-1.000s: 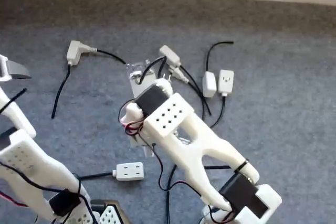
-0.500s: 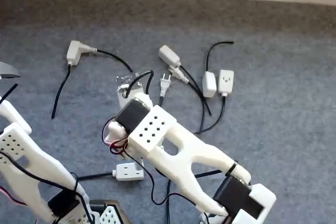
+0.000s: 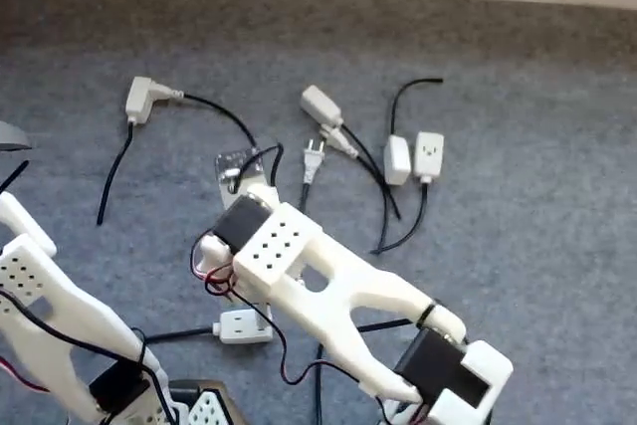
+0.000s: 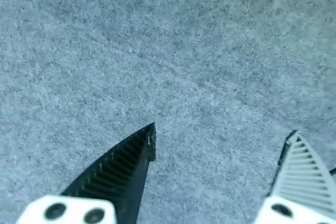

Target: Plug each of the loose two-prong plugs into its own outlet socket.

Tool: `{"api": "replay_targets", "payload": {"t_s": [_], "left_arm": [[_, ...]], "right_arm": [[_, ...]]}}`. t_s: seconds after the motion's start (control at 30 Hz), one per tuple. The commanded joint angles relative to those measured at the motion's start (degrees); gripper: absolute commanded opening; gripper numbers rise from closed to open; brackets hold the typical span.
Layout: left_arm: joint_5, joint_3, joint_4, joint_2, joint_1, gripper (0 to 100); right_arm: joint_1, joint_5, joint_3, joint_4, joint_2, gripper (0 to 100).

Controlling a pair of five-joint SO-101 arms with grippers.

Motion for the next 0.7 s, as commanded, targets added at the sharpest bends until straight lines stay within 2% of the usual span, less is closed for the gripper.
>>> {"api": "replay_targets", "payload": {"t_s": [0.0, 0.67], "left_arm": [[-0.4, -2.2, -0.1, -0.7, -0.8, 37], [-0.4, -2.2, -1.7, -0.4, -1.1, 37]], "right_arm": [[-0.5, -0.5, 1.6, -1.6, -0.7, 0.6], [-0.5, -0.5, 2.2, -5.4, -2.9, 0.6]]}}
